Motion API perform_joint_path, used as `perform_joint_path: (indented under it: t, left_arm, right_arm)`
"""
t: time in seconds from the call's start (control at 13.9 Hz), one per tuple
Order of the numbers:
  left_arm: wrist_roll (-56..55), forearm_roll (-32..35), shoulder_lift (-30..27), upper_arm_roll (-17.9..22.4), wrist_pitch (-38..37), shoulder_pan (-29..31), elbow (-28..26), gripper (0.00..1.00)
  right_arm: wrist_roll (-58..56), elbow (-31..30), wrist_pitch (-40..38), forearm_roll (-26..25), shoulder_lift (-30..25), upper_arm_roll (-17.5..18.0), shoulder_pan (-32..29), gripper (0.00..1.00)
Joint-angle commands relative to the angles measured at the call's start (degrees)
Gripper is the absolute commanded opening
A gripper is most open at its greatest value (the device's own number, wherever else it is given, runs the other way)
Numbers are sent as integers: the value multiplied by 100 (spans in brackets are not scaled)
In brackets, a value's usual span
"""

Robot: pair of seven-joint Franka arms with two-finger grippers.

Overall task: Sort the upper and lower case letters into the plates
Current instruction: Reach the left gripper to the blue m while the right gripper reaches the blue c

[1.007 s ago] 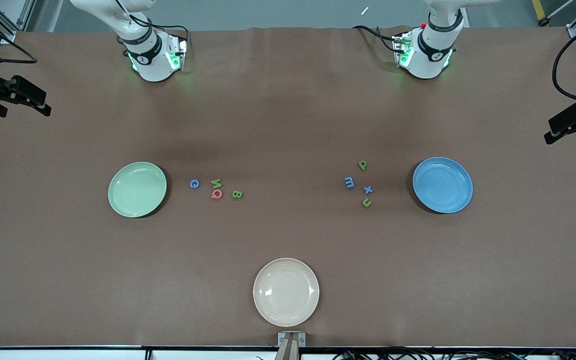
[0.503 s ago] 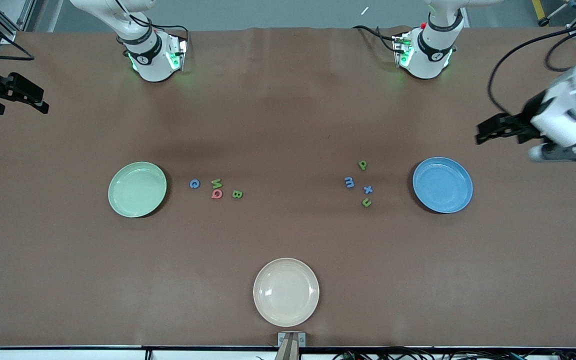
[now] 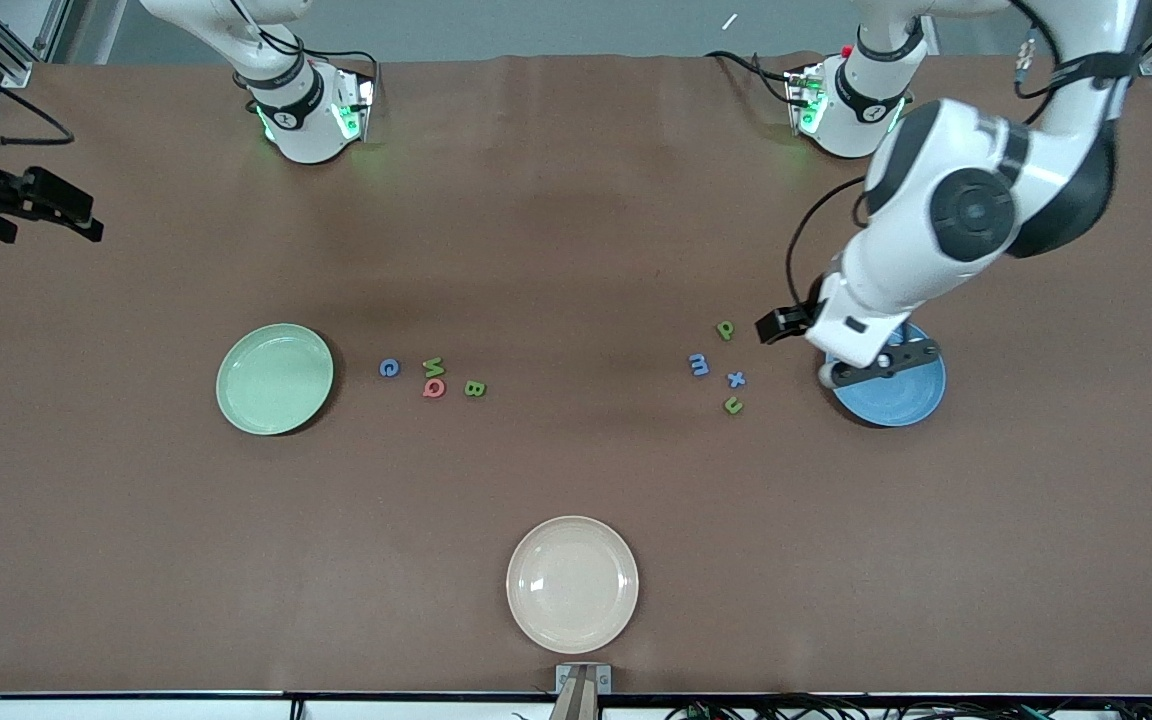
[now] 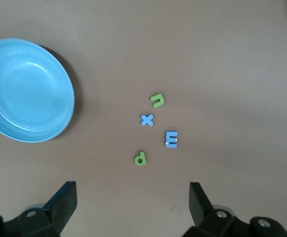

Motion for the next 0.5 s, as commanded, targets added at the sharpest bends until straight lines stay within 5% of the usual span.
perform_joint_path:
  t: [0.0,0.07,0.43]
  left_arm:
    - [-531,326,439,16,573,-328,-143,100]
    - [-1629,1110,1590,24,2986,-851,-831,100]
    - [-1720,1171,1619,16,3011,-848,-838,100]
  right_arm:
    - [-81,160,177,-18,373,37,-160,100]
    - [1650,-545,1466,338,1496,81,214,100]
    - [2371,-1202,2963,482,1823,81,666,100]
